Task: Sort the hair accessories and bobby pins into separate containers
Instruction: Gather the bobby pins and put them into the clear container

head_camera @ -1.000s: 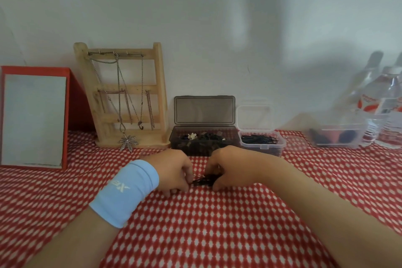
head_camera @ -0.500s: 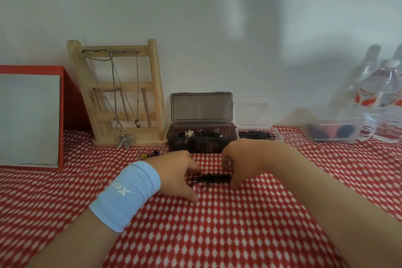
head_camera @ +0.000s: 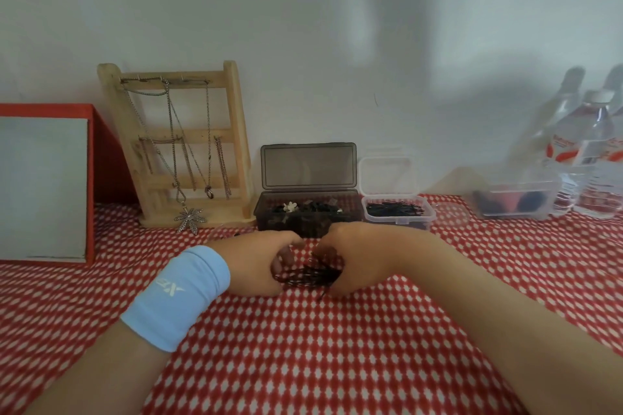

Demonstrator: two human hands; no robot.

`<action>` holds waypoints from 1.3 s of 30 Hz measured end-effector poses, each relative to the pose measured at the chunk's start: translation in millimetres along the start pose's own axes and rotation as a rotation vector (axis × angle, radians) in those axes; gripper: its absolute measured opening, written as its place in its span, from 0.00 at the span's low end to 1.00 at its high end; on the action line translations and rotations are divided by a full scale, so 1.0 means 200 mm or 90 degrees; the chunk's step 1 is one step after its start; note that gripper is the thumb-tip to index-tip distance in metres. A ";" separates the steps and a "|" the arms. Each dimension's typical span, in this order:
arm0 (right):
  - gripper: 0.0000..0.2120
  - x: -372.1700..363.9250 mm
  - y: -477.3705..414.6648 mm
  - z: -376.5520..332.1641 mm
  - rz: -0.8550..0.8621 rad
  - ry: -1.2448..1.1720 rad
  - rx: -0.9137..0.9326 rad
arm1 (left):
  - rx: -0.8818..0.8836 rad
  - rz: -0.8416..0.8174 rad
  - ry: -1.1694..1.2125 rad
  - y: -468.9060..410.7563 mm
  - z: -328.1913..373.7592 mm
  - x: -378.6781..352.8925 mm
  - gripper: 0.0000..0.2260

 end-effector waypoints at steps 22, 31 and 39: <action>0.09 0.08 0.00 0.07 0.090 -0.084 0.002 | -0.086 0.141 -0.019 -0.07 0.11 -0.04 0.13; 0.07 0.08 0.00 0.07 0.116 -0.112 0.007 | -0.078 0.165 -0.029 -0.06 0.13 -0.04 0.15; 0.04 0.19 0.09 0.16 0.157 -0.114 -0.047 | -0.065 0.157 0.015 -0.06 0.07 -0.02 0.09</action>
Point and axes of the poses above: each hand's wrist, its own y-axis away from the middle knuckle, its own x-axis out of the back of the hand, z = x × y, the point moved 7 cm from there along -y, towards the middle knuckle, and after that the axes turned 1 degree about z, right-handed, at the moved point
